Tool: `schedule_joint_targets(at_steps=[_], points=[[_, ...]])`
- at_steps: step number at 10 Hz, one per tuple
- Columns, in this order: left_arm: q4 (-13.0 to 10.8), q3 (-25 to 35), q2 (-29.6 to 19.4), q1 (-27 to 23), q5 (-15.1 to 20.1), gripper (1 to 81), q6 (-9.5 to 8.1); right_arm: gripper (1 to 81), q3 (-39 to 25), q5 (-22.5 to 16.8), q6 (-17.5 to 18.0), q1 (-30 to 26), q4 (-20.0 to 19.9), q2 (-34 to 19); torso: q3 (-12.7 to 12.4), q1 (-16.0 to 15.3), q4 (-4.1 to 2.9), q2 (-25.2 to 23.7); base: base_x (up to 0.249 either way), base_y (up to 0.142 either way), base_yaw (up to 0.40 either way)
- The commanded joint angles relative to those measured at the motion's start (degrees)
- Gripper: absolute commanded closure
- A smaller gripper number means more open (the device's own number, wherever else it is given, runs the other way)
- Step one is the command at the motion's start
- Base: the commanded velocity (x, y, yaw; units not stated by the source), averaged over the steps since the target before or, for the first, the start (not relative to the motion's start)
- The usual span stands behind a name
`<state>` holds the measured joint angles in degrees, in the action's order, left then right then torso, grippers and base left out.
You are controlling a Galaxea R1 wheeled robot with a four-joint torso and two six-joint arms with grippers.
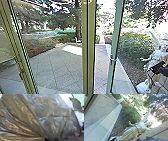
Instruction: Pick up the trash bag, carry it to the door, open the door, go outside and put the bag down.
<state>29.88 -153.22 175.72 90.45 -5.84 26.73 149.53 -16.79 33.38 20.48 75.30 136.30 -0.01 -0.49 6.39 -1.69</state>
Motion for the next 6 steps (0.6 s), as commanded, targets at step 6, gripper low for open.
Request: schedule_joint_targets(at_steps=[6], points=[[0.4, 0.0, 0.6, -2.2, 4.2, 81.1, -0.02, 1.0, 3.7, -2.6, 0.0, -7.6, 2.4, -2.5, 0.0, 0.0, 3.13, 0.0, 0.000, 0.000, 0.000]])
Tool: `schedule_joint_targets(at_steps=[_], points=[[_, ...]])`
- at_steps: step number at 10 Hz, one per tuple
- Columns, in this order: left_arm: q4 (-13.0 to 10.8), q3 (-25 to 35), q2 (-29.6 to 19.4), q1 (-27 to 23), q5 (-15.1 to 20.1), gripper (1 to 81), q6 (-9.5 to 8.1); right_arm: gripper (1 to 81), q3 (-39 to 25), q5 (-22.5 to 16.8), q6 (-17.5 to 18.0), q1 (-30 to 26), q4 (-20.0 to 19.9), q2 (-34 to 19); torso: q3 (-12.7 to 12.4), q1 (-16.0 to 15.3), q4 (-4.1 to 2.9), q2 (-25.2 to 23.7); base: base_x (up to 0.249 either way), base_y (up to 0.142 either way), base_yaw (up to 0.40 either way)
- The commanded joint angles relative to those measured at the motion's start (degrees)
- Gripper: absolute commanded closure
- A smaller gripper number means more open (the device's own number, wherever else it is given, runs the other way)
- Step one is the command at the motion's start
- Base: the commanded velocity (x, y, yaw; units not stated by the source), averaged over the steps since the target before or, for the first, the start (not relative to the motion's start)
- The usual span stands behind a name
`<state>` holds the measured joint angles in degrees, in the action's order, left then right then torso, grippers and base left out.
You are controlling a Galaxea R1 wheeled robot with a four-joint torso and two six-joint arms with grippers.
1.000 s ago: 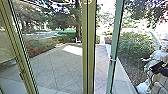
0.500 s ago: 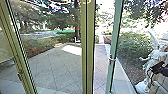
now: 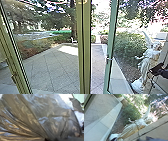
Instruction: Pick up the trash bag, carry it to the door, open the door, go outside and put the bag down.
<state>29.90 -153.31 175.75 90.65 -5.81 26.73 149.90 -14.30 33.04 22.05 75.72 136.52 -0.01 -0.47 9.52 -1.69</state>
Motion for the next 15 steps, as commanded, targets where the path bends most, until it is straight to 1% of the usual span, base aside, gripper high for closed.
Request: schedule_joint_targets(at_steps=[1, 2, 4, 6, 11, 15], points=[[0.3, 0.1, 0.6, -2.4, 4.2, 81.1, -0.02, 1.0, 4.7, -3.0, 0.4, -9.0, 2.2, -2.8, 0.0, 0.0, 0.02, 0.0, 0.000, 0.000, 0.000], [0.3, 0.1, 0.6, -2.3, 4.2, 81.1, -0.02, 1.0, 6.4, -1.4, 0.4, -9.1, 2.2, -2.7, 0.0, 0.0, 0.02, 0.0, 0.000, 0.000, 0.000], [0.6, 0.1, 0.6, -2.2, 4.2, 81.1, -0.02, 1.0, 8.6, -0.1, 0.4, -9.3, 2.4, -3.0, 0.0, 0.0, 0.02, 0.0, 0.000, 0.000, 0.000], [0.6, 0.0, 0.7, -2.2, 4.2, 81.1, -0.02, 1.0, 9.3, 1.0, 0.4, -9.0, 2.8, -4.2, 0.0, 0.0, 0.02, 0.0, 0.000, 0.000, 0.000], [0.5, 0.0, 0.7, -2.0, 4.2, 81.1, -0.02, 1.0, 9.3, 0.9, -0.1, -9.8, 2.9, -5.8, 0.0, 0.0, 0.02, 0.0, 0.000, 0.000, 0.000], [0.5, 0.0, 0.7, -2.0, 4.2, 81.1, 0.07, 1.0, 10.3, -0.6, -0.4, -11.5, 5.0, -5.6, 0.0, 0.0, 0.02, 0.0, 0.000, 0.000, 0.000]])
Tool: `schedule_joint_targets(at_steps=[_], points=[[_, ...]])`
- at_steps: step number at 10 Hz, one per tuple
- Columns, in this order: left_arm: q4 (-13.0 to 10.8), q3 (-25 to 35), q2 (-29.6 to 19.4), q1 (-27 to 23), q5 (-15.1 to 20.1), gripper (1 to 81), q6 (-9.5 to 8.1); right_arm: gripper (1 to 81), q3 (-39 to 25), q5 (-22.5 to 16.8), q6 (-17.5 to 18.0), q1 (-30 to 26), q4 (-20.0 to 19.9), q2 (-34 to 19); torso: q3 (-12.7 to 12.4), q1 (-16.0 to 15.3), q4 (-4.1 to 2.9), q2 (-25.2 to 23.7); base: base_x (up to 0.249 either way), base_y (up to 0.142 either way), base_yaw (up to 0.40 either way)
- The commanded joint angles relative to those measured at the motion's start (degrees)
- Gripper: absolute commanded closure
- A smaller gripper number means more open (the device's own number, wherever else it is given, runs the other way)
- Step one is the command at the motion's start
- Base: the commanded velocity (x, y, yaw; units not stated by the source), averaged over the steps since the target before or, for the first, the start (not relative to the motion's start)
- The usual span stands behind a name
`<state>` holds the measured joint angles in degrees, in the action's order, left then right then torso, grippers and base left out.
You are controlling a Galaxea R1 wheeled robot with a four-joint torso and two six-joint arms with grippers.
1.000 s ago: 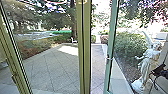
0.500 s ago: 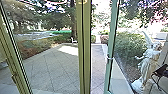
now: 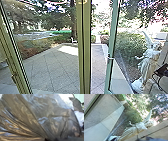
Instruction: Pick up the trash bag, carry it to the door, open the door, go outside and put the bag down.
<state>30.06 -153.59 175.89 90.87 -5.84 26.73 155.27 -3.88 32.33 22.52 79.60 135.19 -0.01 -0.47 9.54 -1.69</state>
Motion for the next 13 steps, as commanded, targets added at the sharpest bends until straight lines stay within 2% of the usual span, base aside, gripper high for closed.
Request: schedule_joint_targets(at_steps=[1, 5, 13], points=[[0.3, 0.3, 0.5, -2.2, 4.3, 81.1, 0.07, 1.0, 6.1, -12.2, 0.3, -12.4, 1.3, -3.9, 0.0, 0.0, 0.00, 0.0, 0.000, 0.000, 0.000], [0.3, 0.3, 0.5, -2.2, 4.3, 81.1, 0.16, 1.0, 6.6, -14.5, 0.2, -12.9, 1.5, -3.7, 0.0, 0.0, 0.00, 0.0, 0.000, 0.000, 0.000], [0.3, 0.3, 0.4, -2.2, 4.3, 81.1, 0.34, 1.0, 6.3, -14.8, 0.3, -13.3, -0.9, -3.1, 0.0, 0.0, 0.00, 0.0, 0.000, 0.000, 0.000]])
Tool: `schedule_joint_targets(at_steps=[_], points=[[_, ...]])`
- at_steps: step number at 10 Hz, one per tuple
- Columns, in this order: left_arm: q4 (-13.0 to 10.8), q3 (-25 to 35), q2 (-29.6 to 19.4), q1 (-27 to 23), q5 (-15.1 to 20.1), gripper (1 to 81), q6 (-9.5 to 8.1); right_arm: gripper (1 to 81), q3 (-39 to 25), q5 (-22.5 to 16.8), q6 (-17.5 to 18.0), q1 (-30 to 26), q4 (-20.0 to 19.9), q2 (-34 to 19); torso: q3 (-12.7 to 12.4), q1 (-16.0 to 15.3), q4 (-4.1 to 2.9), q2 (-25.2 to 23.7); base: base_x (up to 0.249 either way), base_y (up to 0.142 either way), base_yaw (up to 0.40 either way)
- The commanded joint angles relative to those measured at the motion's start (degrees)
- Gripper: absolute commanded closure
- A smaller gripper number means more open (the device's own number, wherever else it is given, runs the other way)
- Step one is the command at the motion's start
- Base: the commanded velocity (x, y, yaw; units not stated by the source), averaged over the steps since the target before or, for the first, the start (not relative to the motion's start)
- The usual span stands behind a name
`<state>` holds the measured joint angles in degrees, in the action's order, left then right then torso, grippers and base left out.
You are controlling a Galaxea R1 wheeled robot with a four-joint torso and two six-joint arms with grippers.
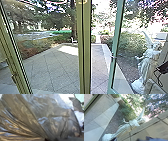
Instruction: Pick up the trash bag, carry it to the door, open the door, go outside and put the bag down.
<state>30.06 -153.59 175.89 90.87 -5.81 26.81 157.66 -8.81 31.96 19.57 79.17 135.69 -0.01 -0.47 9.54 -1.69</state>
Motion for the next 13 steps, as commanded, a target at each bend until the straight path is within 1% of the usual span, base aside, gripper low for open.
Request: schedule_joint_targets(at_steps=[1, 2, 4, 5, 6, 8, 9, 10, 11, 13], points=[[0.3, 0.3, 0.4, -2.2, 4.3, 81.1, 0.26, 1.0, 4.0, -9.8, 0.6, -10.4, -0.5, -3.5, 0.0, 0.0, 0.00, 0.0, 0.000, 0.000, 0.000], [0.3, 0.3, 0.5, -2.2, 4.3, 81.1, 0.26, 1.0, 4.0, -9.8, 0.9, -10.5, -0.8, -3.3, 0.0, 0.0, 0.00, 0.0, 0.000, 0.000, 0.000], [0.3, 0.3, 0.5, -2.2, 4.3, 81.1, 0.26, 1.0, 3.4, -10.0, 0.9, -12.0, -6.8, -2.4, 0.0, 0.0, 0.00, 0.0, 0.000, 0.000, 0.000], [0.3, 0.3, 0.4, -2.1, 4.3, 81.1, 0.18, 1.0, 3.3, -11.4, 0.9, -11.8, -8.8, -1.6, 0.0, 0.0, 0.00, 0.0, 0.000, 0.000, 0.000], [0.3, 0.3, 0.3, -2.1, 4.3, 81.1, 0.09, 1.0, 2.3, -12.5, 0.6, -11.5, -12.5, -1.0, 0.0, 0.0, 0.00, 0.0, 0.000, 0.000, 0.000], [0.3, 0.3, 0.3, -2.1, 4.3, 81.1, 0.18, 1.0, -2.2, -18.7, 0.5, -11.2, -19.6, -0.5, 0.0, 0.0, 0.00, 0.0, 0.000, 0.000, 0.000], [0.3, 0.3, 0.3, -2.1, 4.3, 81.1, 0.26, 1.0, -4.7, -21.5, 0.5, -10.6, -24.1, -0.5, 0.0, 0.0, 0.00, 0.0, 0.000, 0.000, 0.000], [0.3, 0.3, 0.4, -2.1, 4.2, 81.1, 0.35, 1.0, -6.8, -23.9, 0.5, -9.9, -27.5, -0.2, 0.0, 0.0, 0.00, 0.0, 0.000, 0.000, 0.000], [0.3, 0.3, 0.4, -2.1, 4.2, 81.1, 0.35, 1.0, -8.4, -25.9, 0.5, -9.1, -30.5, -0.1, 0.0, 0.0, 0.00, 0.0, 0.000, 0.000, 0.000], [0.3, 0.3, 0.3, -2.1, 4.1, 81.1, 0.43, 1.0, -11.0, -27.6, 0.4, -6.6, -37.4, -0.1, 0.0, 0.0, 0.02, 0.0, 0.000, 0.000, 0.000]])
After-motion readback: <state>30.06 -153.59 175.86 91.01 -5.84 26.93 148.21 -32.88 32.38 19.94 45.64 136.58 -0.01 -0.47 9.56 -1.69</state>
